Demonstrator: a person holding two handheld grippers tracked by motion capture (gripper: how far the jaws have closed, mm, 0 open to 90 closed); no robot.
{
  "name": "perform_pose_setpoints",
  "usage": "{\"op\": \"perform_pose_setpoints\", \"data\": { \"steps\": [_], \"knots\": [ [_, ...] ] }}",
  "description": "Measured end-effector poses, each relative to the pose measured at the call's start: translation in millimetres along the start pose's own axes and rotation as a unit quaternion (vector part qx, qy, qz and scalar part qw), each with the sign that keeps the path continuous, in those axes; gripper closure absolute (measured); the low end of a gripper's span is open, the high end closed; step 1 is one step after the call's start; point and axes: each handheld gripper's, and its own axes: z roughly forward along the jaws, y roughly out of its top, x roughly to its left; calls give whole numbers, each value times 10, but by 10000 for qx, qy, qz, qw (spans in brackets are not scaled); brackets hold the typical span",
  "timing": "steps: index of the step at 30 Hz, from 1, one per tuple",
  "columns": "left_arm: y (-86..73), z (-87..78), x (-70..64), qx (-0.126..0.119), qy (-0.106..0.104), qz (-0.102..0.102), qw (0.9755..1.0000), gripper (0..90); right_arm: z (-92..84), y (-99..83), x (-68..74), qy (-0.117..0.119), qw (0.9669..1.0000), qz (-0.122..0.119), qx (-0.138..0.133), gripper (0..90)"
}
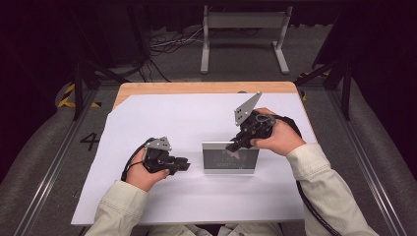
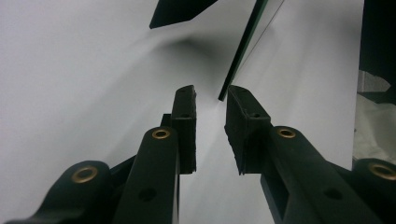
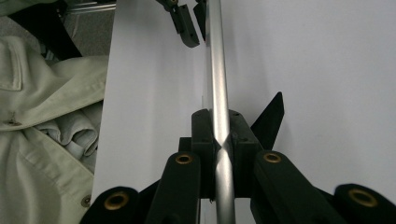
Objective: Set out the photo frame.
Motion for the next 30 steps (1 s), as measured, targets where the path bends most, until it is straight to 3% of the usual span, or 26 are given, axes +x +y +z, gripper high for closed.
{"op": "perform_pose_setpoints", "data": {
  "steps": [11, 23, 25, 30],
  "knots": [
    [-5, 4, 6, 5, -2, -36, 10000, 740, 42, -28, -39, 203, 9995, -201, 95, 839],
    [-3, 21, 9, 25, -21, -24, 10000, 739, -2, -91, -73, 24, 9998, -180, 83, 810],
    [-2, 19, 5, 19, -28, -41, 10000, 739, 0, -91, -79, -43, 9998, -193, 55, 777],
    [-1, 16, 9, 1, -11, -40, 10000, 738, -4, -122, -89, -242, 9996, 11, -168, 581]
  ]
}}
